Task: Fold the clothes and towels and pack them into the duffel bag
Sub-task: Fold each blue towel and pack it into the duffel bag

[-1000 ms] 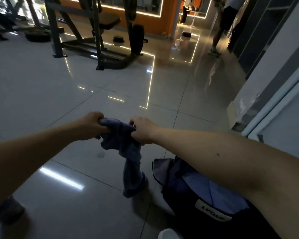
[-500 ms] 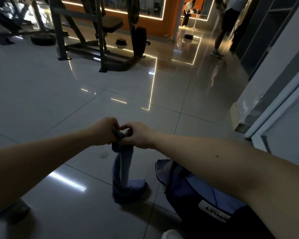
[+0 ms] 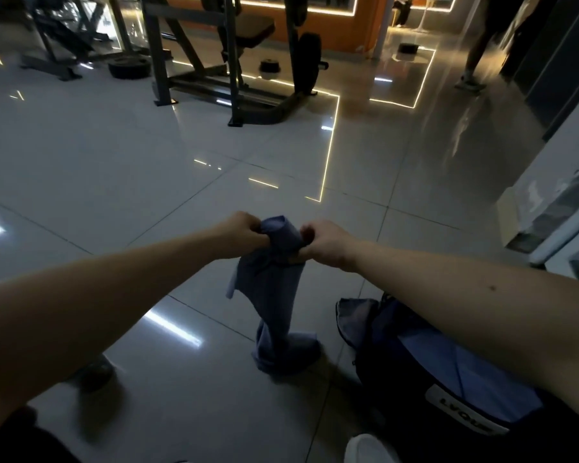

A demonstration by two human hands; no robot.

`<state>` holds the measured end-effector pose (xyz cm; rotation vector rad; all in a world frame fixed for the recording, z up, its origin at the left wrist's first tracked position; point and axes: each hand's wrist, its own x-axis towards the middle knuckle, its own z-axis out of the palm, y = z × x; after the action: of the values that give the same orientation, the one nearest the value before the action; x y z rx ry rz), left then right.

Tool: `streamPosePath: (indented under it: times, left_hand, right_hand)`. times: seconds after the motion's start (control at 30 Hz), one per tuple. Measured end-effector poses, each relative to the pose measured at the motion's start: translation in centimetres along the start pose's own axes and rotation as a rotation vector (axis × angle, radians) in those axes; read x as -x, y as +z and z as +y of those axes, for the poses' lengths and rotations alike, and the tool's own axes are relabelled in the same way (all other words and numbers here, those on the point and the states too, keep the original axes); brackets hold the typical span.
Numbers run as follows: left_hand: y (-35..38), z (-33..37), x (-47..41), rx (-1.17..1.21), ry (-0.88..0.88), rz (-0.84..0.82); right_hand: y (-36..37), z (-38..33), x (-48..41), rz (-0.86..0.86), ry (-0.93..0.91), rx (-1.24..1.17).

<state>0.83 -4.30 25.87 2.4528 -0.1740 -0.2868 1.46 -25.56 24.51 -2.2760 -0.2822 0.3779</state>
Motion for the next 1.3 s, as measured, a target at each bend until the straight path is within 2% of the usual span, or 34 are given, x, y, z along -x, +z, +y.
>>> streamPosePath:
  times: [0.17, 0.43, 0.57, 0.77, 0.87, 1.03, 1.2, 1.3]
  left_hand:
    - [0.5, 0.5, -0.2, -0.011, 0.076, 0.005]
    - [0.3, 0.1, -0.1, -0.028, 0.112, 0.078]
    - [0.2, -0.4, 0.0, -0.058, 0.169, 0.122]
    - [-1.7, -1.7, 0.8, -0.071, 0.229, -0.018]
    - [-2.0, -3.2, 0.7, -0.197, 0.172, -0.014]
    - [-3.6, -6.6, 0.6, -0.212, 0.054, -0.035]
    - [-5.9, -7.3, 1.4, -0.073, 0.07, 0.104]
    - [-7.1, -6.2, 1.5, 0.118, 0.06, 0.241]
  right_hand:
    - [0.4, -1.0, -0.1, -0.143, -0.002, -0.511]
    - [-0.4, -1.4, -0.4, -0.153, 0.044, -0.65]
    - [-0.9, -1.3, 0.1, -0.138, 0.098, -0.651]
    - [-2.6, -1.2, 0.5, -0.268, 0.151, -0.692]
    - [-3.3, -0.7, 0.2, -0.225, 0.168, -0.657]
    - [-4.6, 0.9, -0.5, -0.129, 0.174, -0.587]
    - [-6.6, 2.3, -1.1, -0.169, 0.191, -0.403]
    - [-7.9, 1.5, -0.7, -0.153, 0.184, -0.317]
